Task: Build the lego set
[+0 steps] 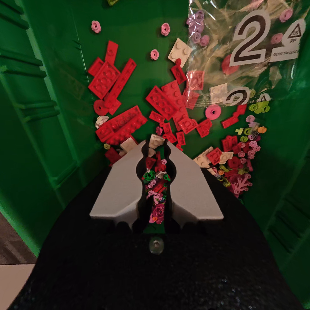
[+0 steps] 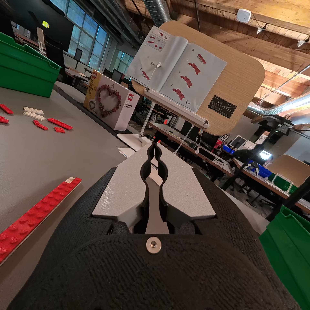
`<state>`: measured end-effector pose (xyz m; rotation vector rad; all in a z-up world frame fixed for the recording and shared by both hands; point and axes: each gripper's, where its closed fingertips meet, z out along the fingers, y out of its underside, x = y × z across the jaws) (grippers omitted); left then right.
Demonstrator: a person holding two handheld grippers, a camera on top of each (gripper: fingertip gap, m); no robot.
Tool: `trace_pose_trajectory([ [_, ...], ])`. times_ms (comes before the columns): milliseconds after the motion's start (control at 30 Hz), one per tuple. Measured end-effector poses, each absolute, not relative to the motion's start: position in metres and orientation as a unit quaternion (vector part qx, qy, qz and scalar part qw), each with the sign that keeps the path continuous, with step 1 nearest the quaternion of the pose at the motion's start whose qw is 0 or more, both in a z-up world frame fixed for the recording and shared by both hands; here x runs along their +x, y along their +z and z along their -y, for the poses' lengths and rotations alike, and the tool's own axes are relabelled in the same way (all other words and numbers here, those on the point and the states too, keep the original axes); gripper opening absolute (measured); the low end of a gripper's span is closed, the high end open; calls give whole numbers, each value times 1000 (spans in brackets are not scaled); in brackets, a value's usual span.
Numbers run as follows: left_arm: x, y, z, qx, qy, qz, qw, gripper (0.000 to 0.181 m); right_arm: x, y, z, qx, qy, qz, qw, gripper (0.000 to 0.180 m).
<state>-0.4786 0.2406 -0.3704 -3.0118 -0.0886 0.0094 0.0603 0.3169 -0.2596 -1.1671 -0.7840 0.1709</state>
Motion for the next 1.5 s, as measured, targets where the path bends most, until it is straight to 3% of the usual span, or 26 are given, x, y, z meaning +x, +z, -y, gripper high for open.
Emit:
trace_pose_trajectory([
  [200, -472, -353, -243, -997, 3, 16, 82, 16, 61, -259, -317, -536, 79, 357, 761, 0],
  [367, -444, -299, -257, -992, 22, -43, 116, 15, 63, -257, -318, -536, 81, 350, 764, 0],
  [600, -291, -220, -283, -955, -22, -225, 189, 15, 65, -255, -318, -534, 87, 342, 768, 0],
  [967, -115, -311, -254, -908, -71, -406, 70, 15, 70, -250, -318, -533, 103, 325, 774, 0],
  [1500, -94, -370, -243, -897, -33, -441, 28, 16, 73, -248, -320, -536, 112, 311, 777, 0],
])
